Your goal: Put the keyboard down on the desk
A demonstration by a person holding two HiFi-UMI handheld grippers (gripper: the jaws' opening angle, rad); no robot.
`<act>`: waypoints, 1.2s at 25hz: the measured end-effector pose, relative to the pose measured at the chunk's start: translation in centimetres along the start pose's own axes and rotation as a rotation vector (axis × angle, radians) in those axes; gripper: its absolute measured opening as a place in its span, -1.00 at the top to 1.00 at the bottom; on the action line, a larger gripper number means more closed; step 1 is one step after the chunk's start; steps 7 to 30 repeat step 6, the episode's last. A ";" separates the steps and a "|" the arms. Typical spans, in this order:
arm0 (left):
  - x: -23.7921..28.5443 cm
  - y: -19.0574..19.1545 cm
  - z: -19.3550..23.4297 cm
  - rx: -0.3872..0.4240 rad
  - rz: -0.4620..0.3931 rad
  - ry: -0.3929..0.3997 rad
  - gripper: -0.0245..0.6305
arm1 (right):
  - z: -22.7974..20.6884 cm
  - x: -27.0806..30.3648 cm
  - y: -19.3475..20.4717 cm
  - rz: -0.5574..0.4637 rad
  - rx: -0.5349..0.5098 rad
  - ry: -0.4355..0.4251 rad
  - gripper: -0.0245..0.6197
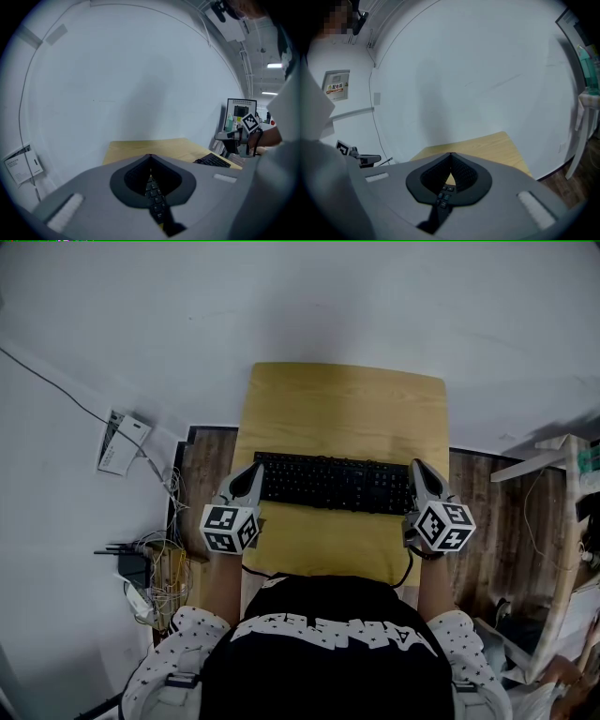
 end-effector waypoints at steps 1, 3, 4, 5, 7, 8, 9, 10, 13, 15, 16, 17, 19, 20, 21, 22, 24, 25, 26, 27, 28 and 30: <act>0.0 0.0 0.0 0.000 0.000 0.000 0.93 | 0.0 0.0 0.0 0.003 0.000 -0.001 0.88; 0.1 0.0 0.0 -0.001 0.000 -0.002 0.93 | 0.0 0.1 0.0 0.006 -0.005 -0.009 0.88; 0.1 0.0 0.0 -0.002 0.000 -0.004 0.93 | 0.0 0.2 0.0 0.007 -0.010 -0.014 0.88; 0.1 0.0 0.1 -0.003 0.000 -0.006 0.93 | 0.0 0.3 0.0 0.009 -0.016 -0.019 0.88; 0.2 0.0 0.1 -0.004 0.000 -0.008 0.93 | 0.1 0.3 -0.1 0.010 -0.021 -0.023 0.88; 0.2 0.0 0.1 -0.004 0.000 -0.008 0.93 | 0.1 0.3 -0.1 0.010 -0.021 -0.023 0.88; 0.2 0.0 0.1 -0.004 0.000 -0.008 0.93 | 0.1 0.3 -0.1 0.010 -0.021 -0.023 0.88; 0.2 0.0 0.1 -0.004 0.000 -0.008 0.93 | 0.1 0.3 -0.1 0.010 -0.021 -0.023 0.88; 0.2 0.0 0.1 -0.004 0.000 -0.008 0.93 | 0.1 0.3 -0.1 0.010 -0.021 -0.023 0.88; 0.2 0.0 0.1 -0.004 0.000 -0.008 0.93 | 0.1 0.3 -0.1 0.010 -0.021 -0.023 0.88; 0.2 0.0 0.1 -0.004 0.000 -0.008 0.93 | 0.1 0.3 -0.1 0.010 -0.021 -0.023 0.88; 0.2 0.0 0.1 -0.004 0.000 -0.008 0.93 | 0.1 0.3 -0.1 0.010 -0.021 -0.023 0.88; 0.2 0.0 0.1 -0.004 0.000 -0.008 0.93 | 0.1 0.3 -0.1 0.010 -0.021 -0.023 0.88; 0.2 0.0 0.1 -0.004 0.000 -0.008 0.93 | 0.1 0.3 -0.1 0.010 -0.021 -0.023 0.88; 0.2 0.0 0.1 -0.004 0.000 -0.008 0.93 | 0.1 0.3 -0.1 0.010 -0.021 -0.023 0.88; 0.2 0.0 0.1 -0.004 0.000 -0.008 0.93 | 0.1 0.3 -0.1 0.010 -0.021 -0.023 0.88; 0.2 0.0 0.1 -0.004 0.000 -0.008 0.93 | 0.1 0.3 -0.1 0.010 -0.021 -0.023 0.88; 0.2 0.0 0.1 -0.004 0.000 -0.008 0.93 | 0.1 0.3 -0.1 0.010 -0.021 -0.023 0.88; 0.2 0.0 0.1 -0.004 0.000 -0.008 0.93 | 0.1 0.3 -0.1 0.010 -0.021 -0.023 0.88; 0.2 0.0 0.1 -0.004 0.000 -0.008 0.93 | 0.1 0.3 -0.1 0.010 -0.021 -0.023 0.88; 0.2 0.0 0.1 -0.004 0.000 -0.008 0.93 | 0.1 0.3 -0.1 0.010 -0.021 -0.023 0.88; 0.2 0.0 0.1 -0.004 0.000 -0.008 0.93 | 0.1 0.3 -0.1 0.010 -0.021 -0.023 0.88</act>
Point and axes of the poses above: the fingertips, and each gripper's own axes: x forward along the fingers, z to its left, y out of its underside, the point moved 10 cm from there along -x, backward along the fingers, and after that the axes turned 8 degrees about -y, right-handed, at the moved point
